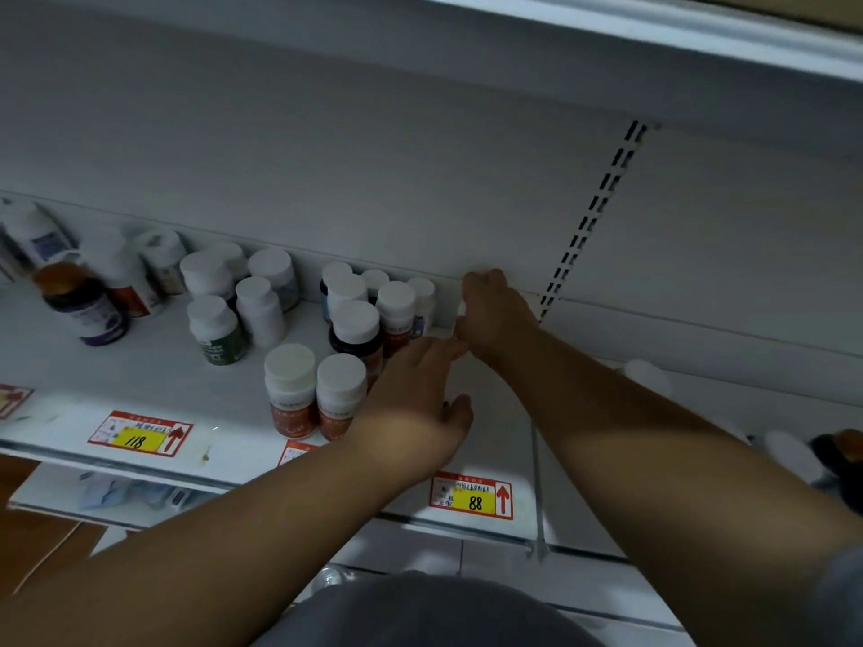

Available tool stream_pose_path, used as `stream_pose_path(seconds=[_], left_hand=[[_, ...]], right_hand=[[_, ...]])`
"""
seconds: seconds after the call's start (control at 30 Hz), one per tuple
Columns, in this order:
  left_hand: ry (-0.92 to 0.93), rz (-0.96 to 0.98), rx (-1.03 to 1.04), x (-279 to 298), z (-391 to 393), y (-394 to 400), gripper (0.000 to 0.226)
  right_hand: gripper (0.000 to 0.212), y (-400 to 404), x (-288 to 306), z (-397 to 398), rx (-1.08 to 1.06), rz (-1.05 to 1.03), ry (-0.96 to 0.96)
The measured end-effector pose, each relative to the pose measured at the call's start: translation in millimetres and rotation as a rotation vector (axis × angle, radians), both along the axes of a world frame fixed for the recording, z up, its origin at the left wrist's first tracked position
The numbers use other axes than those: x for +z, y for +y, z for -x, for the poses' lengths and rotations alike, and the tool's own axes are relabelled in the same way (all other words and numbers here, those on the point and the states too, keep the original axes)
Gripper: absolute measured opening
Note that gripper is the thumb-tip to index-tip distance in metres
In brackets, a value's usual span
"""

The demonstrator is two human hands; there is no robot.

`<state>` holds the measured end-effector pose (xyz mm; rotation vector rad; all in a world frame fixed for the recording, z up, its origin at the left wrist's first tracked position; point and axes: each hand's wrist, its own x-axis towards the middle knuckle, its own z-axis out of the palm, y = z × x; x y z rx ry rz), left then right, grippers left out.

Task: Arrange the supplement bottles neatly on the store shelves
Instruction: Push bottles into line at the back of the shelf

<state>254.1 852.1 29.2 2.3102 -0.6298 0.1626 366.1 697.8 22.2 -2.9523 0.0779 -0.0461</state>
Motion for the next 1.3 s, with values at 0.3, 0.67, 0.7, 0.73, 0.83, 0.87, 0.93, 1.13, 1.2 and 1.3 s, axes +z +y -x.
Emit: stream_pose_path(seconds=[0.3, 0.67, 0.7, 0.73, 0.83, 0.87, 0.93, 1.13, 1.2, 1.3], left_hand=[[-0.08, -0.057, -0.047, -14, 1, 14, 0.044], [-0.22, -0.4, -0.213, -18, 4, 20, 0.04], [-0.227, -0.442, -0.226, -18, 3, 19, 0.04], [-0.235, -0.469, -0.235, -17, 3, 19, 0.038], [-0.252, -0.495, -0.259, -14, 2, 21, 0.032], [-0.259, -0.496, -0.266, -14, 1, 22, 0.031], [-0.262, -0.486, -0.27, -15, 1, 23, 0.034], [-0.298, -0.468, -0.264, -21, -1, 25, 0.041], [-0.304, -0.458, -0.256, -21, 1, 25, 0.039], [-0.296, -0.445, -0.252, -21, 1, 26, 0.036]], right_hand=[[0.017, -13, 9, 45, -0.078, -0.399, -0.235], [0.009, -22, 24, 135, -0.194, -0.584, -0.214], [0.01, -22, 21, 140, -0.169, -0.549, -0.177], [0.011, -21, 18, 145, -0.133, -0.503, -0.137], [0.015, -15, 6, 154, 0.007, -0.395, -0.054], [0.017, -12, 4, 155, 0.039, -0.385, -0.043], [0.022, -7, 4, 155, 0.075, -0.369, -0.048], [0.023, -9, 5, 155, 0.126, -0.35, -0.051], [0.022, -10, 5, 154, 0.149, -0.323, -0.047], [0.021, -12, 3, 155, 0.192, -0.292, -0.057]])
